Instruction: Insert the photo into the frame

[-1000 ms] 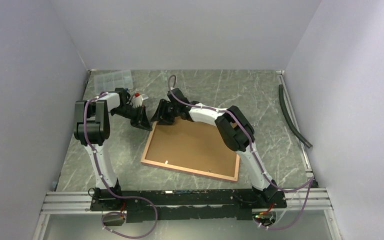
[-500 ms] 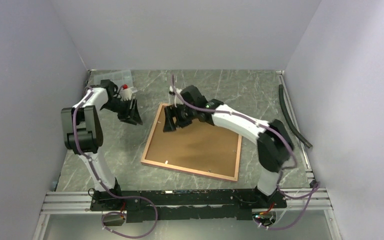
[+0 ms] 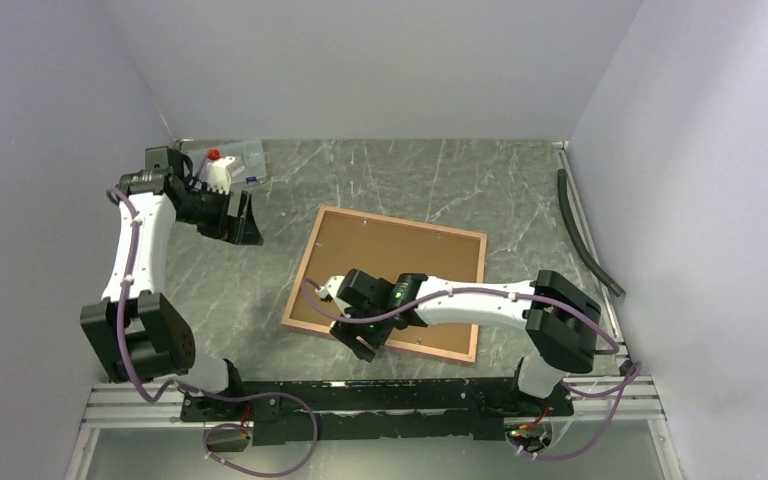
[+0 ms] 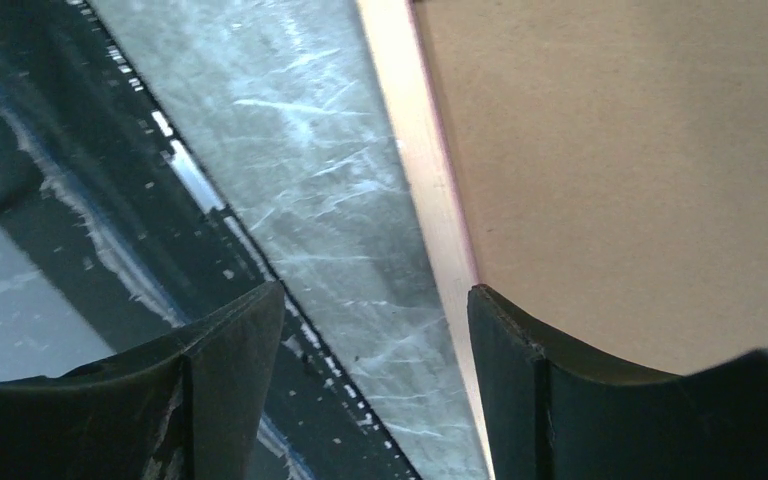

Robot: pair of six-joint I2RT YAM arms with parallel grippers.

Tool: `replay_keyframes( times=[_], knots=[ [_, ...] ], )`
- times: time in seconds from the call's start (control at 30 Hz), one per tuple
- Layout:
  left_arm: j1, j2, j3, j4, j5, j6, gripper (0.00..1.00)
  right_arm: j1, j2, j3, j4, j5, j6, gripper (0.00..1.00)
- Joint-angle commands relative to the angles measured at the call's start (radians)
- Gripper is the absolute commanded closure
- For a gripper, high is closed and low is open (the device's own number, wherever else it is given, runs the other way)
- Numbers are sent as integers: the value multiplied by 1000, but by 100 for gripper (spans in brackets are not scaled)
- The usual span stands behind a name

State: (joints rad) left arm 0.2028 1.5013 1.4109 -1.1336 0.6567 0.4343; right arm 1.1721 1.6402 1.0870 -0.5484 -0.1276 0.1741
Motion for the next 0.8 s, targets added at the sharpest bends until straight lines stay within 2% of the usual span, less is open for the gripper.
replay_keyframes(
  times=[0.0, 0.27, 0.47, 0.53, 0.67, 0.77],
  knots=[
    [7, -99, -51, -71, 18, 72, 5, 29, 17, 9, 39, 171, -10, 30],
    [10, -226, -123, -43, 73, 108, 5, 36, 67, -7, 97, 232, -23, 34],
    [11, -215, -146, -56, 86, 154, 5, 36, 81, -32, 131, 225, -12, 46],
    [11, -230, -167, -53, 108, 178, 5, 35, 83, -41, 138, 221, -10, 52],
    [10, -282, -233, -32, 170, 249, 5, 36, 84, -53, 146, 218, -4, 72],
    [10, -331, -280, -22, 199, 335, 5, 37, 86, -53, 148, 215, -4, 83]
  ],
)
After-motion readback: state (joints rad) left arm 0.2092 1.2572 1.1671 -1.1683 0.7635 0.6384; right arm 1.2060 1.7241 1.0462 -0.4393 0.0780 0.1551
